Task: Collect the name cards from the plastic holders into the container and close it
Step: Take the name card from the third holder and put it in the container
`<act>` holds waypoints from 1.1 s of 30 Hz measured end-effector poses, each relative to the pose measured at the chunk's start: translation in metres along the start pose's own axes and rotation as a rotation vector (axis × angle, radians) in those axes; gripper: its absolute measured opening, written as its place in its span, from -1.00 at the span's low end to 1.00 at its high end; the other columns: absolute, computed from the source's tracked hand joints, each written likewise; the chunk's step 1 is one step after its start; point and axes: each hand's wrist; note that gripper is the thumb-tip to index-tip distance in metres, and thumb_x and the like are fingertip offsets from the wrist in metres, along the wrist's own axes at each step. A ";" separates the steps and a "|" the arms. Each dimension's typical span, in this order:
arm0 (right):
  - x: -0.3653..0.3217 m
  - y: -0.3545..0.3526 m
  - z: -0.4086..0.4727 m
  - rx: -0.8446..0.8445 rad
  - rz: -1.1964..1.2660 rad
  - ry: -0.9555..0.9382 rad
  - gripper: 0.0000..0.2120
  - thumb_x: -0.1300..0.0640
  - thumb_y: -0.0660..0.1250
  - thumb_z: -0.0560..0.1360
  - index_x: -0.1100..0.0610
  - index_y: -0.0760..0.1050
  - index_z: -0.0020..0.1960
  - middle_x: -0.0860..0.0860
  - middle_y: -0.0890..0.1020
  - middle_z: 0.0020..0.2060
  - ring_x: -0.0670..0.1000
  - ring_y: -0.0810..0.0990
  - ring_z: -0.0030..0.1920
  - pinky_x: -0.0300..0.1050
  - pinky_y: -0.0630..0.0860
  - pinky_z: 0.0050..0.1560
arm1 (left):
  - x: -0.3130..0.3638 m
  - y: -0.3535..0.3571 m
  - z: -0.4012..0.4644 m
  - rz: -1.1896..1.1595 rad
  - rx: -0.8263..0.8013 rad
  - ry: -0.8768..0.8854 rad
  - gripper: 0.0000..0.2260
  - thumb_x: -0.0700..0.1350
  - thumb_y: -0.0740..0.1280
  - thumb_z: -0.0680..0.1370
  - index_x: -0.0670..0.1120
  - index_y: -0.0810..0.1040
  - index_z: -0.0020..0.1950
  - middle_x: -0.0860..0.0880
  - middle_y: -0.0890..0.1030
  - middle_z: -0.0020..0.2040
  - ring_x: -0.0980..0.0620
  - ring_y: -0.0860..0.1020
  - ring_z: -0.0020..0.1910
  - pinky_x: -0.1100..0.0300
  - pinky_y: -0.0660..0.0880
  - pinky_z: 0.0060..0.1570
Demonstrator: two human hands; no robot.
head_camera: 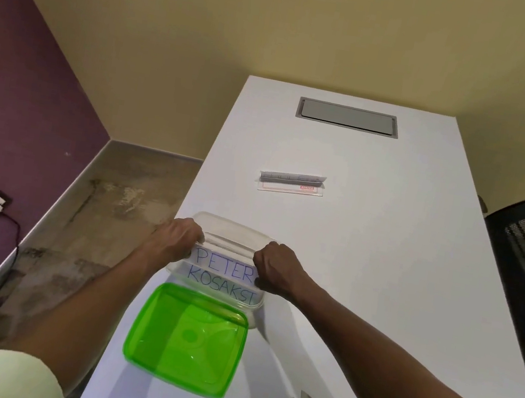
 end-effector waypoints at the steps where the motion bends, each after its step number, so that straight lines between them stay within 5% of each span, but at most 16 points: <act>1: 0.000 0.002 0.002 -0.014 -0.005 -0.003 -0.83 0.19 0.32 0.38 0.25 0.53 -0.07 0.23 0.63 -0.11 0.23 0.57 -0.06 -0.09 0.31 -0.19 | 0.001 0.001 0.001 0.014 -0.004 0.004 -0.61 -0.26 0.41 0.45 -0.03 0.58 0.26 -0.12 0.58 0.23 -0.13 0.57 0.19 0.06 0.50 0.18; 15: -0.006 0.022 0.019 -0.149 -0.071 -0.097 -0.87 0.22 0.26 0.42 0.21 0.56 -0.09 0.18 0.65 -0.14 0.21 0.63 -0.15 -0.09 0.38 -0.25 | 0.006 0.033 0.017 0.181 -0.068 0.118 -0.71 -0.27 0.27 0.51 -0.09 0.58 0.20 -0.14 0.58 0.17 -0.15 0.58 0.12 0.02 0.51 0.09; 33: -0.012 0.044 0.026 -0.101 -0.026 -0.131 -0.74 0.27 0.08 0.56 0.25 0.55 -0.08 0.22 0.64 -0.09 0.21 0.62 -0.10 -0.06 0.35 -0.22 | 0.009 0.050 0.016 0.243 -0.063 0.151 -0.74 -0.30 0.17 0.56 -0.13 0.58 0.14 -0.19 0.59 0.11 -0.19 0.60 0.08 0.00 0.53 0.05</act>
Point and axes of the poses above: each hand's wrist, its own z-axis towards the middle knuckle, its own y-axis out of the palm, x = y × z
